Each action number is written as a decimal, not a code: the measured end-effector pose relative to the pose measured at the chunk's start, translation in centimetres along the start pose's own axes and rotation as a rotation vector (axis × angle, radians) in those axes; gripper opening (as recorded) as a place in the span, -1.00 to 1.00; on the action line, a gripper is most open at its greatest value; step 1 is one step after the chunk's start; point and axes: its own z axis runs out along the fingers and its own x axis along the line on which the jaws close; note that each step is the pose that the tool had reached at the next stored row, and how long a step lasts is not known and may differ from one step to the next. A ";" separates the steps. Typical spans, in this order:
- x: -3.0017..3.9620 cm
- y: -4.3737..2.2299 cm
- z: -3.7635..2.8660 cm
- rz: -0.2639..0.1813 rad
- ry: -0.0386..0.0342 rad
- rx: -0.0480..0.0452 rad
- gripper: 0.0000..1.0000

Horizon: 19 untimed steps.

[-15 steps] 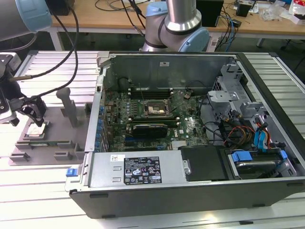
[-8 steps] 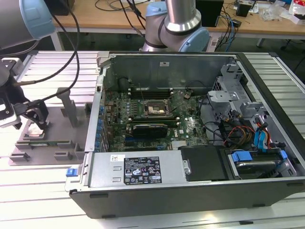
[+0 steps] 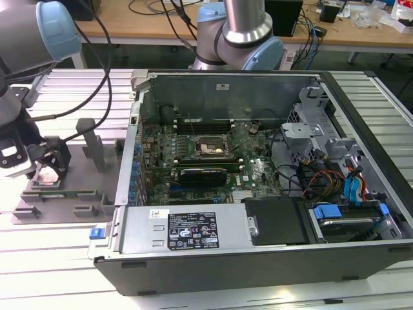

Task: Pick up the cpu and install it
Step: 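Pick up the cpu and move it towards the insertion slot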

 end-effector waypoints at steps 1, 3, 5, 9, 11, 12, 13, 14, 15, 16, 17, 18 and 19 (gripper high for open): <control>0.01 0.01 0.14 0.000 0.0000 0.0003 0.44; 0.02 0.03 0.46 -0.001 0.0000 0.0007 0.44; 0.03 0.06 0.63 -0.006 0.0003 0.0006 0.44; 0.04 0.07 0.73 -0.046 0.0019 -0.0006 0.44; 0.04 0.06 0.73 -0.046 0.0020 -0.0007 0.44; 0.03 0.07 0.74 -0.046 0.0019 -0.0008 0.44; 0.03 0.11 0.76 -0.046 0.0016 -0.0009 0.44; 0.05 0.29 0.78 -0.046 0.0019 -0.0007 0.44; 0.06 0.55 0.81 -0.046 0.0020 -0.0007 0.44; 0.07 0.70 0.83 -0.046 0.0018 -0.0008 0.44; 0.08 0.83 0.84 -0.046 0.0019 -0.0007 0.44; 0.16 0.90 0.85 -0.046 0.0019 -0.0007 0.44; 0.27 0.90 0.85 -0.046 0.0020 -0.0005 0.44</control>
